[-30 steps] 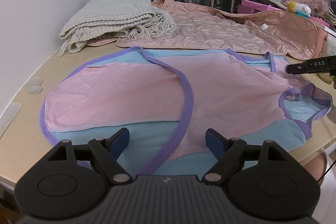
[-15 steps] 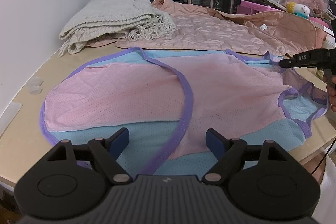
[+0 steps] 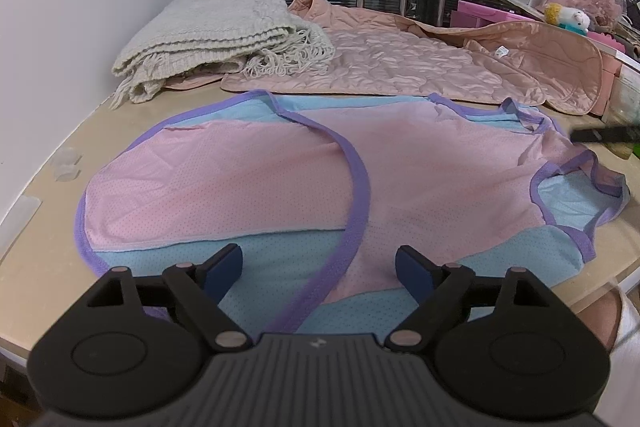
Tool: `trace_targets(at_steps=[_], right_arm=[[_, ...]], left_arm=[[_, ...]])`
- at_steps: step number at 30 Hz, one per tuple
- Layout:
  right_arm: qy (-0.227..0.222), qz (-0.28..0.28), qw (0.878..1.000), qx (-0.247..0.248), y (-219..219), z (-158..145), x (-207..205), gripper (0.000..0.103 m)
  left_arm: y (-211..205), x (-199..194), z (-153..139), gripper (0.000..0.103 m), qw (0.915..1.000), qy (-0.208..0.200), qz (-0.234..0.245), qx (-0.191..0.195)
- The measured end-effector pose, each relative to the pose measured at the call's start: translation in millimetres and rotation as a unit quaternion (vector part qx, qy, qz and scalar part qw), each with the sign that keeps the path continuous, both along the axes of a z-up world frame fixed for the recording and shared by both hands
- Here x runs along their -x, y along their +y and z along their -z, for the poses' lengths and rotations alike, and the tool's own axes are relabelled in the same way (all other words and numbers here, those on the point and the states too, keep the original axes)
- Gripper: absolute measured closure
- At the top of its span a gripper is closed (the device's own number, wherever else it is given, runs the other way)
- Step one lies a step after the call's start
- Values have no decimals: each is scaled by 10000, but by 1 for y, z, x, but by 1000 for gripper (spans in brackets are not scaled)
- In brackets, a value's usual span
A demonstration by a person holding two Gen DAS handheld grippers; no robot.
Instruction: Fold clothes
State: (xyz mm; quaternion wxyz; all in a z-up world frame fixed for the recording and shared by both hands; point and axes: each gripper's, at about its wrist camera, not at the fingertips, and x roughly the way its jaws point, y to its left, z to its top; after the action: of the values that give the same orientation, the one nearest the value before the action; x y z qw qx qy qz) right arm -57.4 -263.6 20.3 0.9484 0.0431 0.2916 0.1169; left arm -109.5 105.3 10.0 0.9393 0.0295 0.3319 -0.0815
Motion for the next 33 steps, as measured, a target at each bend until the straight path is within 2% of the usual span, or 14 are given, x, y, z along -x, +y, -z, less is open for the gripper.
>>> trace_targets(at_steps=[2, 4, 6, 8, 11, 13, 15, 17, 21, 23, 24, 27, 29, 33], right_arm=[[91, -202, 9997, 84, 3, 6, 13, 69], [151, -283, 9993, 212, 6, 14, 17, 92], [51, -66, 9994, 345, 4, 16, 18, 96], [47, 89, 9994, 335, 0, 14, 18, 96], [52, -117, 9995, 300, 0, 6, 21, 86], [-26, -259, 9994, 231, 0, -1, 24, 67], [-173, -285, 9994, 32, -3, -10, 20, 67], [-147, -71, 9999, -39, -7, -12, 1, 69], [250, -39, 9996, 111, -1, 4, -38, 70], [369, -3, 9992, 179, 0, 11, -51, 79], [324, 66, 9993, 191, -2, 12, -50, 94], [189, 273, 9992, 227, -7, 15, -48, 100], [121, 373, 9989, 262, -10, 16, -46, 99], [120, 222, 9994, 218, -15, 10, -27, 76]], left_arm=[[0, 0, 0, 17, 10000, 4, 1, -5], [-1, 1, 0, 17, 10000, 13, 1, -7], [0, 1, 0, 17, 10000, 24, -2, -7], [0, 1, 0, 17, 10000, 34, -5, -7], [1, 1, 0, 17, 10000, 51, -10, -7], [1, 1, -1, 17, 10000, 51, -16, -11], [1, 0, -1, 17, 10000, 64, 0, -17], [1, 0, -2, 17, 10000, 76, 15, -23], [2, 2, -1, 17, 10000, 55, 10, -4], [3, 3, 0, 16, 10000, 29, -1, 10], [3, 3, 0, 16, 10000, 19, -11, 9], [3, 4, 0, 15, 10000, 7, -25, 3], [4, 4, 0, 15, 10000, 22, -7, -1], [6, 3, 0, 14, 10000, 51, 12, -6]])
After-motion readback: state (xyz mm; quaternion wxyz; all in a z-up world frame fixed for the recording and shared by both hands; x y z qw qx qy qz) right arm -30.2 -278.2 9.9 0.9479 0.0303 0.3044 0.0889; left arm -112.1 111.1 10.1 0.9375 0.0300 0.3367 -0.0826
